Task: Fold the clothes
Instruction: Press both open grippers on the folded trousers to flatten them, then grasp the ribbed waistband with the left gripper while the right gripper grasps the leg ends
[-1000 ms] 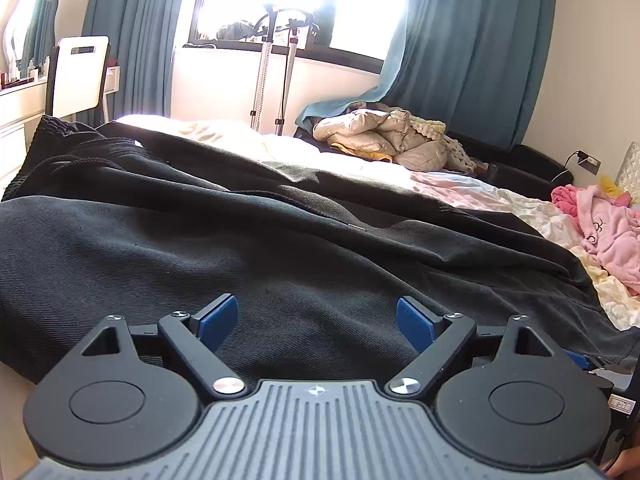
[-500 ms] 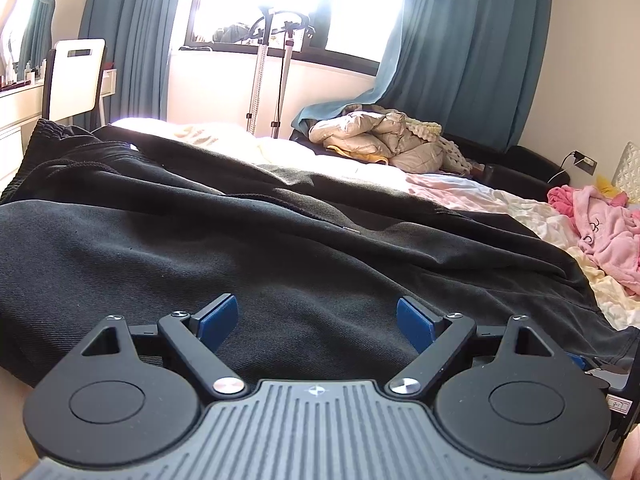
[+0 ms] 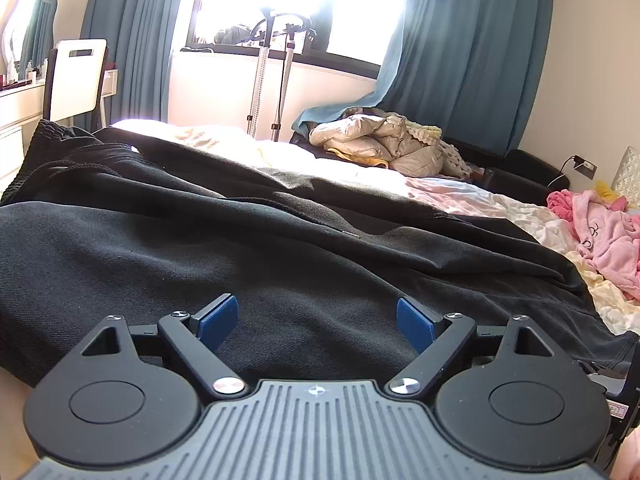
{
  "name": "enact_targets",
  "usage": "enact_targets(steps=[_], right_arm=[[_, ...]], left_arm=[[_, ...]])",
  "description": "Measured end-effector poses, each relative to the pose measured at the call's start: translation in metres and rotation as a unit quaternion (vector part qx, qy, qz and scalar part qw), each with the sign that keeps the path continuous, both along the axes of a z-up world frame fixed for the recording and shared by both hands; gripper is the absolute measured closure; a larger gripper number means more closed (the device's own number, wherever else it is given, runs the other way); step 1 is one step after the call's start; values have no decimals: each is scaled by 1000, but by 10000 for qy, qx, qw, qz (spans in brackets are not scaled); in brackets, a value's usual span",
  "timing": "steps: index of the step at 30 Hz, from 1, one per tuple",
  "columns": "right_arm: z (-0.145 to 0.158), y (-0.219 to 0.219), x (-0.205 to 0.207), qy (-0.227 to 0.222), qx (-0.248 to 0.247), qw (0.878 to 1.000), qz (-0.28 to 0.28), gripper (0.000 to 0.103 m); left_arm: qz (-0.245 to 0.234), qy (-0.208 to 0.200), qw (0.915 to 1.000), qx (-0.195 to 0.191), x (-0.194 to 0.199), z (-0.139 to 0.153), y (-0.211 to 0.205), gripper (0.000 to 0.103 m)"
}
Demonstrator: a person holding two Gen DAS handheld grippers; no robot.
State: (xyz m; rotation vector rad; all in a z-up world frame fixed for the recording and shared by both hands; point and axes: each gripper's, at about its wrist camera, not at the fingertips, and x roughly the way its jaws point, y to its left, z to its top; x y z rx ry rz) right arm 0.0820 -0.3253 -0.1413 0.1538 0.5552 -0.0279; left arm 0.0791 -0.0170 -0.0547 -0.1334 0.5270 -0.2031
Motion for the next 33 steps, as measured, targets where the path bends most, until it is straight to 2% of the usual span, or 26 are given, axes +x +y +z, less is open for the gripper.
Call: enact_targets(steps=[10,17,21,24,26,28,30,33], right_arm=[[0,-1,0,-15,9,10000,6,0],[-2,0,1,-46,-31,10000,-45,0],[0,6,9,117,-257,9996,-37,0],[4,2,12,216,-142,9997,-16,0],[14,-3,15,319,72,9995,-53,0],[30,-13,13,191,460,9987,-139,0],[55,-22,0,-283,655,9973,-163,0],[95,-39,-21,-867,477,9923,-750,0]], left_arm=[[257,66,9995,-190,1,7,15,14],[711,292,9946,-699,-11,25,60,14],[877,329,9922,-826,-22,36,86,13],[965,295,9899,-994,-29,45,106,12],[1019,309,9865,-1241,-32,50,123,11],[1161,330,9803,-1563,-33,50,140,11],[1314,351,9724,-1894,-34,50,157,11],[1664,587,9549,-2387,-30,43,180,10]])
